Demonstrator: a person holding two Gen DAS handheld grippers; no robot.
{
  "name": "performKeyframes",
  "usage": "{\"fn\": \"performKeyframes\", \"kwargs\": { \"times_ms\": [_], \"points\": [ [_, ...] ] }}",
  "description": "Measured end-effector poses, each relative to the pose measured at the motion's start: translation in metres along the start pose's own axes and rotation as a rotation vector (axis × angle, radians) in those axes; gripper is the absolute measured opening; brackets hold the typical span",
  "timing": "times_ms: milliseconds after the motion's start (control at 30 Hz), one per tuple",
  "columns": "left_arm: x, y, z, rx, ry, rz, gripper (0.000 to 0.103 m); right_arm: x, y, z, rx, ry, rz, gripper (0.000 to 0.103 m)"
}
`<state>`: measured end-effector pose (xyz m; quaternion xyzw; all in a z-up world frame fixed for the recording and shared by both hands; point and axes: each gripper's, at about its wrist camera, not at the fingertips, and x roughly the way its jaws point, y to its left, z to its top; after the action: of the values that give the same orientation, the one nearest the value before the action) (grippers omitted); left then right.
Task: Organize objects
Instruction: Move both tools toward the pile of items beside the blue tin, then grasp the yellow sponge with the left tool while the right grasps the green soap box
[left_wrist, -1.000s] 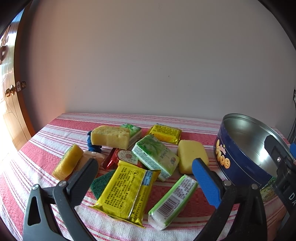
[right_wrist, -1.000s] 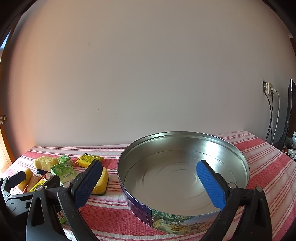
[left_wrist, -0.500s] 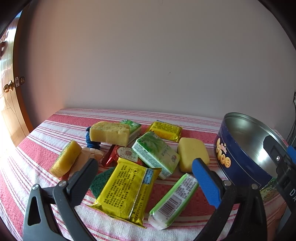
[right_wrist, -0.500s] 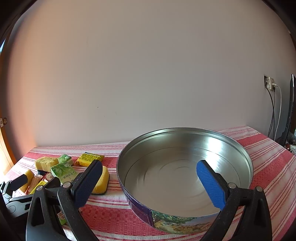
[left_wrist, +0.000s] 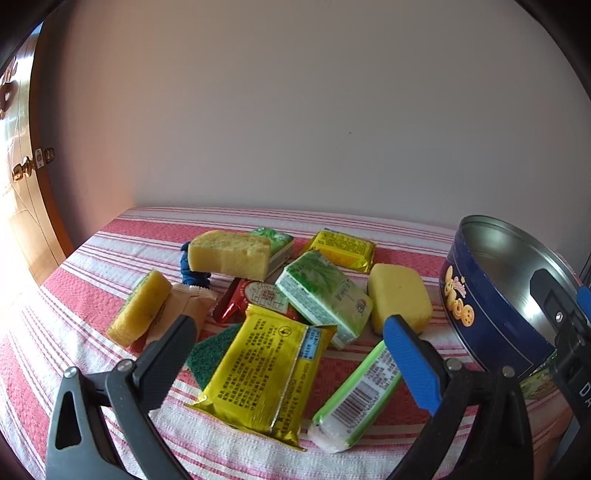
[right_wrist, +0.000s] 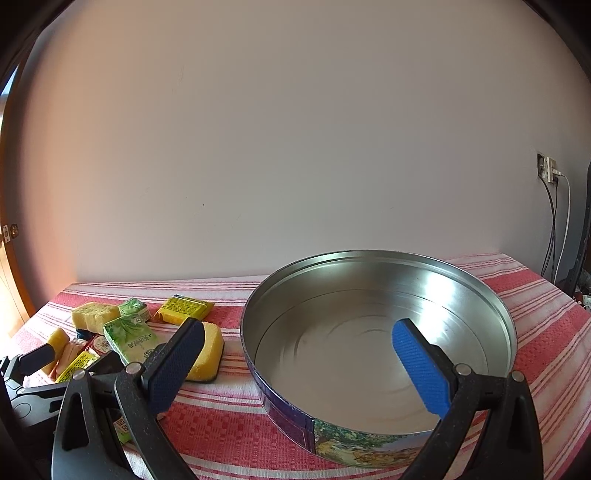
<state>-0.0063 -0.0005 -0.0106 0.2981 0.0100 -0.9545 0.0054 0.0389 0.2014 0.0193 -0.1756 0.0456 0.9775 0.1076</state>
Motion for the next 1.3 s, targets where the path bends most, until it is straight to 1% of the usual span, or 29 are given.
{"fn": "performKeyframes", "kwargs": {
  "times_ms": [333, 433, 533, 600, 667, 767, 800, 900, 1000, 1067, 1133, 1233, 1300],
  "points": [
    [-0.003, 0.0, -0.001, 0.029, -0.016, 0.031, 0.103, 0.0, -0.002, -0.001, 0.018, 0.011, 0.024, 0.103],
    [-0.007, -0.001, 0.0, 0.048, -0.04, 0.039, 0.102, -0.003, -0.001, -0.001, 0.012, 0.003, 0.029, 0.103],
    [-0.011, -0.001, 0.002, 0.072, -0.08, 0.066, 0.102, -0.008, 0.001, -0.002, -0.003, -0.015, 0.037, 0.103],
    [-0.013, 0.002, 0.004, 0.076, -0.091, 0.067, 0.102, -0.01, 0.003, -0.002, -0.015, -0.024, 0.041, 0.103],
    [-0.015, 0.01, 0.008, 0.06, -0.086, 0.049, 0.102, -0.014, 0.006, -0.003, -0.028, -0.037, 0.047, 0.103],
    [-0.019, 0.035, 0.017, -0.005, -0.079, 0.014, 0.102, -0.019, 0.01, -0.004, -0.046, -0.04, 0.096, 0.103],
    [-0.021, 0.045, 0.019, -0.023, -0.084, 0.016, 0.102, -0.021, 0.013, -0.004, -0.05, -0.039, 0.113, 0.103],
    [-0.023, 0.079, 0.027, -0.065, -0.096, 0.077, 0.102, -0.024, 0.023, -0.005, -0.077, -0.028, 0.149, 0.102],
    [-0.017, 0.112, 0.033, -0.092, -0.071, 0.123, 0.102, -0.021, 0.035, -0.007, -0.101, 0.02, 0.198, 0.102],
    [-0.006, 0.126, 0.036, -0.093, -0.034, 0.135, 0.102, -0.018, 0.044, -0.009, -0.102, 0.075, 0.267, 0.102],
    [0.005, 0.135, 0.037, -0.1, 0.009, 0.127, 0.102, -0.016, 0.056, -0.014, -0.125, 0.129, 0.332, 0.102],
    [0.023, 0.147, 0.036, -0.134, 0.094, 0.095, 0.102, -0.011, 0.082, -0.02, -0.202, 0.19, 0.383, 0.102],
    [0.034, 0.148, 0.035, -0.143, 0.142, 0.076, 0.102, -0.01, 0.096, -0.024, -0.238, 0.223, 0.41, 0.102]
  ]
}}
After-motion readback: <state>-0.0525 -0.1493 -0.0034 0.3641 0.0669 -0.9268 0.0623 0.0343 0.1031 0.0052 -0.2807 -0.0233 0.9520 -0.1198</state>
